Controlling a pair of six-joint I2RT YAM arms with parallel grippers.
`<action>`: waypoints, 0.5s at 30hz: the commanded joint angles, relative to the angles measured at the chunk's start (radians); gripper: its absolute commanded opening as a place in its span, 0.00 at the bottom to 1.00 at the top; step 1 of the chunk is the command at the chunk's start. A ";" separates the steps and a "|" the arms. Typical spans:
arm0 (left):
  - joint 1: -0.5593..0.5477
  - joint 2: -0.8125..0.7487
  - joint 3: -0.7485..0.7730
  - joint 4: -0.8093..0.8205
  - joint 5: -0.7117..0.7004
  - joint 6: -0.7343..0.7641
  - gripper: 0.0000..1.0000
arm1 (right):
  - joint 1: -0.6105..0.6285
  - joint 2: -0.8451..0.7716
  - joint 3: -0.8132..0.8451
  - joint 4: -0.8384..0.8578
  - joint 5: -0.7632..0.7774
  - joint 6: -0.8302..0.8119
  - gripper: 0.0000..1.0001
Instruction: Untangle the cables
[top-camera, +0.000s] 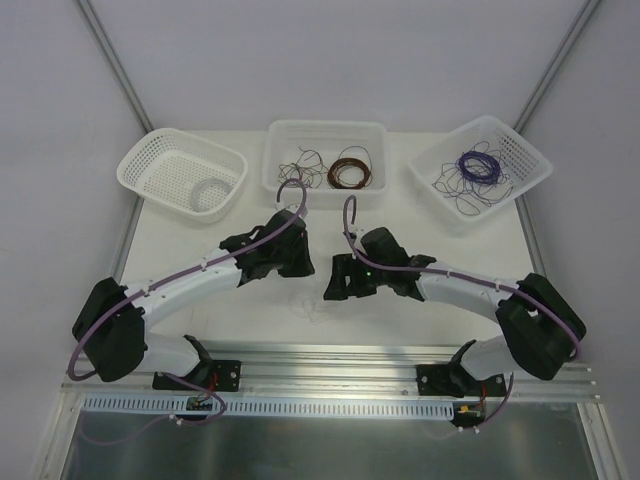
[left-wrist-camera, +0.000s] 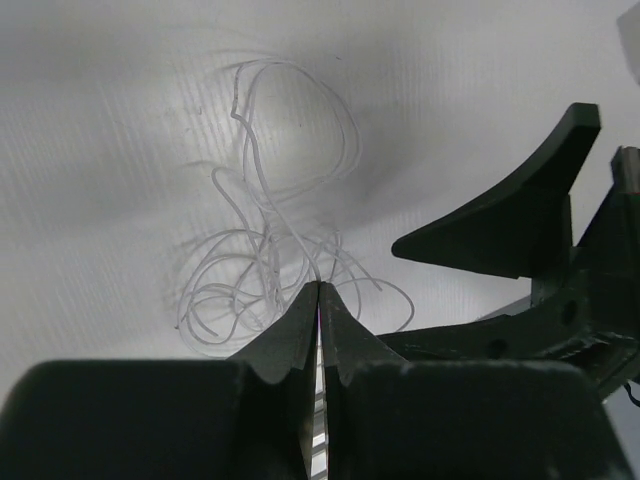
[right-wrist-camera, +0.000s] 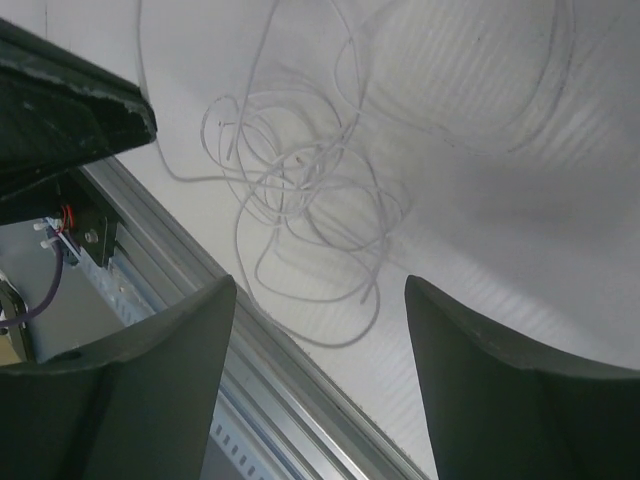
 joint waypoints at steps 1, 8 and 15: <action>0.015 -0.051 -0.019 0.033 -0.036 -0.034 0.00 | 0.030 0.054 0.061 0.027 0.027 0.062 0.71; 0.052 -0.103 -0.056 0.040 -0.059 -0.054 0.00 | 0.062 0.123 0.095 -0.099 0.129 0.088 0.65; 0.101 -0.189 -0.059 0.039 -0.089 -0.058 0.00 | 0.076 0.186 0.122 -0.185 0.158 0.096 0.42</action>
